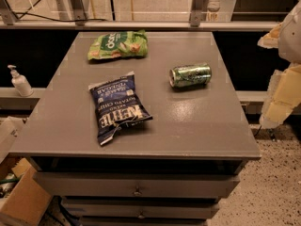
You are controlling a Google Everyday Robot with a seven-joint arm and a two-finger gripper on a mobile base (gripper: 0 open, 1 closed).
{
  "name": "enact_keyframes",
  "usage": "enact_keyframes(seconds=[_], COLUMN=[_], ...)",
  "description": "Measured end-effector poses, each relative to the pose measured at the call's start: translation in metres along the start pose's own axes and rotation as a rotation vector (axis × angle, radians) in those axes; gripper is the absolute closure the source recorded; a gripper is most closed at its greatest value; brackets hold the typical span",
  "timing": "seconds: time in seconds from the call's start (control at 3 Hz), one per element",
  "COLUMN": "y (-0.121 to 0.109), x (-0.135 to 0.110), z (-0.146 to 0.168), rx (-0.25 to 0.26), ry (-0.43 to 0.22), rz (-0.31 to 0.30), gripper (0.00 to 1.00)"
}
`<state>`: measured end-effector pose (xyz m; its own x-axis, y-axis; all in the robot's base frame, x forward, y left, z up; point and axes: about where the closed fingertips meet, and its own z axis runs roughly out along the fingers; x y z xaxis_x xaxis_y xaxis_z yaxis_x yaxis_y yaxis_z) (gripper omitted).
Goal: Pick green can
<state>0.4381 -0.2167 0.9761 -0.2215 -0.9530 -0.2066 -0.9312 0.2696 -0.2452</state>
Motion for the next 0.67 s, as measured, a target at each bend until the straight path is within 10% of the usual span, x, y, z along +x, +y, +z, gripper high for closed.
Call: enact_keyframes(seconds=[0.67], y=[-0.02], x=[-0.004], z=[0.02], rx=[0.032], ry=[-0.044], rz=[0.003], gripper=[0.0])
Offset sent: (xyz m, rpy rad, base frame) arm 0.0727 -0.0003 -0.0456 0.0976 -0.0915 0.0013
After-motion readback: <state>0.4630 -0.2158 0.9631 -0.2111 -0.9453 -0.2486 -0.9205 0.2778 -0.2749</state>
